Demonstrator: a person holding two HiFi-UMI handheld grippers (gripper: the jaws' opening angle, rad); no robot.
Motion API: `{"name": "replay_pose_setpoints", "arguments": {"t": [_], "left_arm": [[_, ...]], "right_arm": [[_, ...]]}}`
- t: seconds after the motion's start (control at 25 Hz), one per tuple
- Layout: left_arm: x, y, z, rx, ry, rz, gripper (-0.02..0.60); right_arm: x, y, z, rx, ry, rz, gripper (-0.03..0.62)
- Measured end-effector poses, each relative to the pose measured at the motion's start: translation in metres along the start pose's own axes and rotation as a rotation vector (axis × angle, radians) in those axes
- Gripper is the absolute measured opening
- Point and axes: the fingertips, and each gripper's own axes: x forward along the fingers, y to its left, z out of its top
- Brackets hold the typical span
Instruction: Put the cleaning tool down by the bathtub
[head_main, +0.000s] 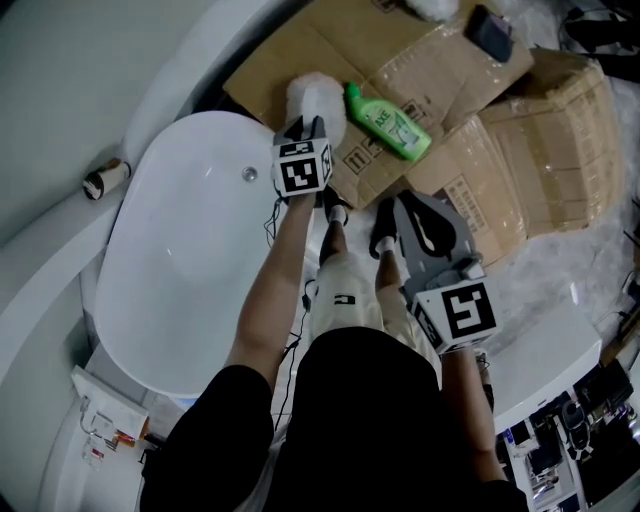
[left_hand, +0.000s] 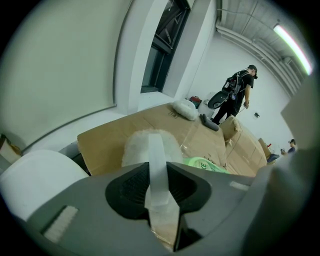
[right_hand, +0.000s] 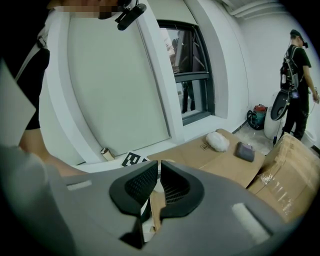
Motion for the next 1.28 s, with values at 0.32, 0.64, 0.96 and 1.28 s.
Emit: {"name": "replay_pose_setpoints", "arguments": {"t": [0.32, 0.64, 0.96, 1.28], "left_arm": [[0.018, 0.009, -0.006, -0.003, 0.028, 0.019, 0.092], [0.025, 0.001, -0.004, 0.013, 0.038, 0.01, 0.097], [0.025, -0.01, -0.001, 0.037, 0.04, -0.024, 0.141], [0.018, -0.02, -0.008, 0.113, 0.045, -0.053, 0.238]], "right_arm": [[0.001, -0.005, -0.001, 0.016, -0.01, -0.026, 0.012], [0.0, -0.003, -0.002, 0.046, -0.032, -0.012, 0.012], [-0.006, -0.002, -0.006, 0.069, -0.03, -0.012, 0.012], [-0.008, 0.001, -0.006, 0.075, -0.047, -0.018, 0.012]]}}
